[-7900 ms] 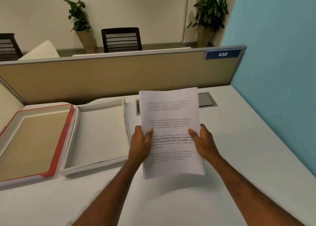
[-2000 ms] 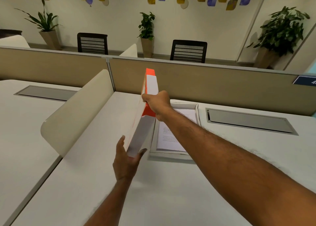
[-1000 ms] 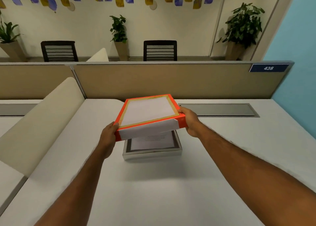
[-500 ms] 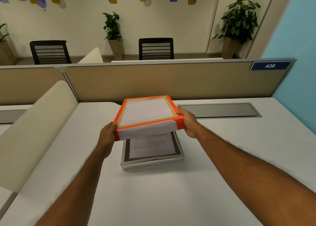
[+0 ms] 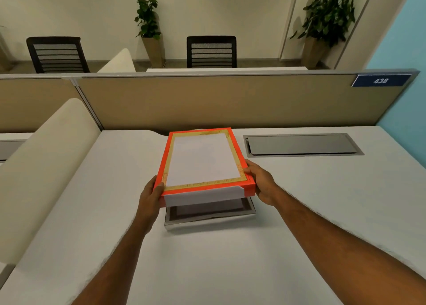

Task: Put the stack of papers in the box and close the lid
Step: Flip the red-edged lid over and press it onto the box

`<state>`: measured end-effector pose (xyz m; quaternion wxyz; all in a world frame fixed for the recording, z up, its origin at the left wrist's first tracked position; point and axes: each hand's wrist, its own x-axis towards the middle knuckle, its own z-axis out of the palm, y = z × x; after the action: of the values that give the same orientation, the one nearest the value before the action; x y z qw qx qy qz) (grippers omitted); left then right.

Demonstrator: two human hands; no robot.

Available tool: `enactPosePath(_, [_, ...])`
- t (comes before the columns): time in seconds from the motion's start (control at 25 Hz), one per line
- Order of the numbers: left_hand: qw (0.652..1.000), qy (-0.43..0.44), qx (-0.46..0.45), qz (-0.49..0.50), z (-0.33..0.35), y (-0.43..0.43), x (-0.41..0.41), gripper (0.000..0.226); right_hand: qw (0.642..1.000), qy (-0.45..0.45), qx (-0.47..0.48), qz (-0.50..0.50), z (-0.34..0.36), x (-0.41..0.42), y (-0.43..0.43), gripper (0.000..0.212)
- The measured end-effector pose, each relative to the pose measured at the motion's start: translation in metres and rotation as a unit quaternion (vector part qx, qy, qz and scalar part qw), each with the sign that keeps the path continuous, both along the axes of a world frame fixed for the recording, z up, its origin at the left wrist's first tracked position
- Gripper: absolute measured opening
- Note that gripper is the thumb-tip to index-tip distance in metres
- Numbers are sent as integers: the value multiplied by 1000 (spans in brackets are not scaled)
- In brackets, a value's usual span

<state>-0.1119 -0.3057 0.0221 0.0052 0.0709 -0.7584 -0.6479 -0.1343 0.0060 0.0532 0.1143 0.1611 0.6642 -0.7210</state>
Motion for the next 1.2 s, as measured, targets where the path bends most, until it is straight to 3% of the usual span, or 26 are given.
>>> enactPosePath(0.48, [999,-19,-32,-35,-45,11,44,50,993,0,113,40,-51,32,-3,58])
enactPosePath(0.72, [998,-33,-52,-26,-57,6,42,50,988,11,154,25,-64,36,-6,59])
enactPosePath(0.88, [998,-55,-7,8,-57,-5,26,55,972,34,233,-13,-67,27,-1,55])
enactPosePath(1.04, [991,-25,-133,20,-41,-6,-15,56,941,92,324,-22,-59,-4,-2,53])
enactPosePath(1.2, [946,-28,-299,-120,-20,3,-77,63,896,105,414,121,-49,-60,-9,64])
